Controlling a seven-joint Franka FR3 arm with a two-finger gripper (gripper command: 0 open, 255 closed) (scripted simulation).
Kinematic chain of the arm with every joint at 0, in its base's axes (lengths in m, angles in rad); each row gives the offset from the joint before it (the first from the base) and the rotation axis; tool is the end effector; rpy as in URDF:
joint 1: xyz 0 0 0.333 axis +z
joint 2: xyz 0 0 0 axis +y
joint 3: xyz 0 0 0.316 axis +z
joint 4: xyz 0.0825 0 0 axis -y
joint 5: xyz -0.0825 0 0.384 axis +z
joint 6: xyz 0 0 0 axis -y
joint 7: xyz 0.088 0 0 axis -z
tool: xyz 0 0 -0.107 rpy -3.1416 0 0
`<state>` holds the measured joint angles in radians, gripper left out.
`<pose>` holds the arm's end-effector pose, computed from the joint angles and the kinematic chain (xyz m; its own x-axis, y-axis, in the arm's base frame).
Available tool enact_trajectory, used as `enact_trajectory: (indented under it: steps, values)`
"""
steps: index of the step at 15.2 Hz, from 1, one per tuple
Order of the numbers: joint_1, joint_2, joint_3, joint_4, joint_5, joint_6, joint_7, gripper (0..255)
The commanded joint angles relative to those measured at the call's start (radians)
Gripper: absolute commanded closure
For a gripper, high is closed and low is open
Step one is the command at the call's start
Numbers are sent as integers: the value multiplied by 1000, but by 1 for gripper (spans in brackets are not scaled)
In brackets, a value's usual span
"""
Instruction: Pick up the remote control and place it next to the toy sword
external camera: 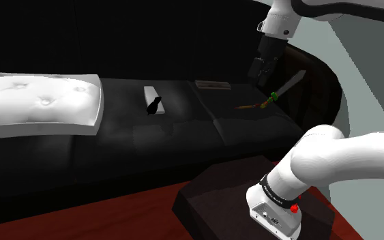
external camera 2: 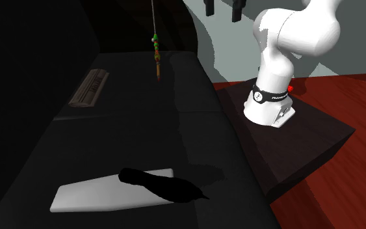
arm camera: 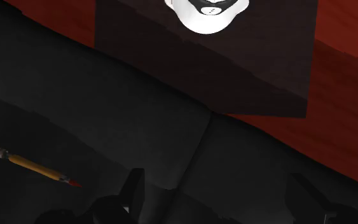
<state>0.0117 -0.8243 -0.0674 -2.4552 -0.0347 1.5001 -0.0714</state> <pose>0.2852 -0.0244 0.5492 0.9906 0.0416 -0.1301 0.0388 -0.9990 -0.0242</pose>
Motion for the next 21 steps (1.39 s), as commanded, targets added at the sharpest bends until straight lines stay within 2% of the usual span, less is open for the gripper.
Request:
enact_trajectory:
  steps: [1, 11, 16, 21]
  values:
    - [0, 0, 0, 0, 0, 0, 0, 0]
    - [21, 291, 134, 36, 95, 291, 236, 0]
    - [22, 469, 188, 111, 106, 413, 349, 0]
    - [21, 657, 230, 222, 88, 508, 464, 0]
